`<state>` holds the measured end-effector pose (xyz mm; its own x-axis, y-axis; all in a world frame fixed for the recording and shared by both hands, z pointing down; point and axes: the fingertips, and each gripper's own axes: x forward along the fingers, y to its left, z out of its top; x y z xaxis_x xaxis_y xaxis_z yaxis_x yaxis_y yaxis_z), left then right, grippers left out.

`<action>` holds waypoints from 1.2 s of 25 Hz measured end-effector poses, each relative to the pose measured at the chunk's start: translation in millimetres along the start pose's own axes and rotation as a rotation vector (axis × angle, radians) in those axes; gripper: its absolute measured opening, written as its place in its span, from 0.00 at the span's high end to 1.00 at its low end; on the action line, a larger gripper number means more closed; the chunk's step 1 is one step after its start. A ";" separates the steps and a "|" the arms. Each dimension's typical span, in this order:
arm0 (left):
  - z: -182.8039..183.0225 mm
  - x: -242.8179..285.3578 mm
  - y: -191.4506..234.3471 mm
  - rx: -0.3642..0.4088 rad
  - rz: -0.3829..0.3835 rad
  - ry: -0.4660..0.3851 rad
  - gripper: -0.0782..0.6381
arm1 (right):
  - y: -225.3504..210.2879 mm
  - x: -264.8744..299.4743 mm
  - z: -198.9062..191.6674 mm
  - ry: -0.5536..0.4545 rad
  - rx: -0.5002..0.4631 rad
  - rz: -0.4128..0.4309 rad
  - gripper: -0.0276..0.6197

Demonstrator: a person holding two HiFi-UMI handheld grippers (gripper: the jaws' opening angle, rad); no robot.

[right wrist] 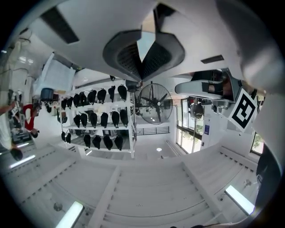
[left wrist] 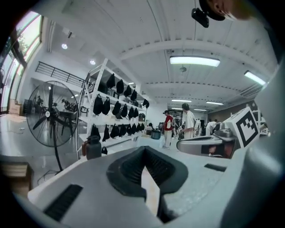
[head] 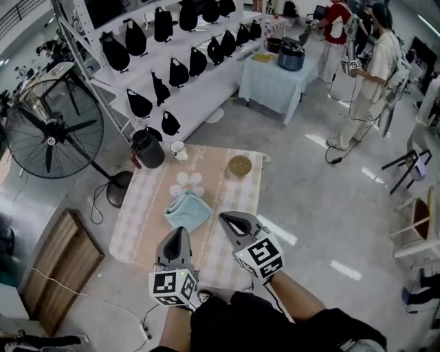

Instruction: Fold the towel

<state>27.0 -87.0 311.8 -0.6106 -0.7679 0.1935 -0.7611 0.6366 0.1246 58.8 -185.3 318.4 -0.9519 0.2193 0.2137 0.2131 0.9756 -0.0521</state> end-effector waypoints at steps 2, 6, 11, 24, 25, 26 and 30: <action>20.2 -13.9 1.7 0.034 -0.004 -0.032 0.88 | 8.7 -6.5 21.6 -0.032 -0.010 -0.020 0.95; 58.2 -31.7 6.9 0.083 -0.020 -0.109 0.88 | 20.0 -16.8 57.0 -0.096 -0.052 -0.076 0.95; 80.1 -38.1 17.0 0.071 -0.035 -0.176 0.88 | 30.5 -19.2 73.9 -0.134 -0.080 -0.122 0.95; 84.2 -45.4 19.4 0.078 -0.070 -0.204 0.88 | 38.8 -26.8 85.0 -0.157 -0.118 -0.170 0.95; 83.1 -45.6 19.9 0.075 -0.073 -0.201 0.88 | 39.8 -27.2 85.8 -0.159 -0.115 -0.169 0.95; 81.6 -45.3 20.1 0.073 -0.079 -0.196 0.88 | 40.4 -27.3 86.5 -0.161 -0.112 -0.169 0.96; 73.1 -45.8 19.3 0.065 -0.095 -0.176 0.88 | 40.1 -28.3 84.2 -0.145 -0.119 -0.185 0.96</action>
<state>24.2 -44.8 234.2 -0.5602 -0.8283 0.0106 -0.8259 0.5595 0.0696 75.8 -152.7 228.1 -0.9968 0.0429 0.0668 0.0489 0.9946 0.0916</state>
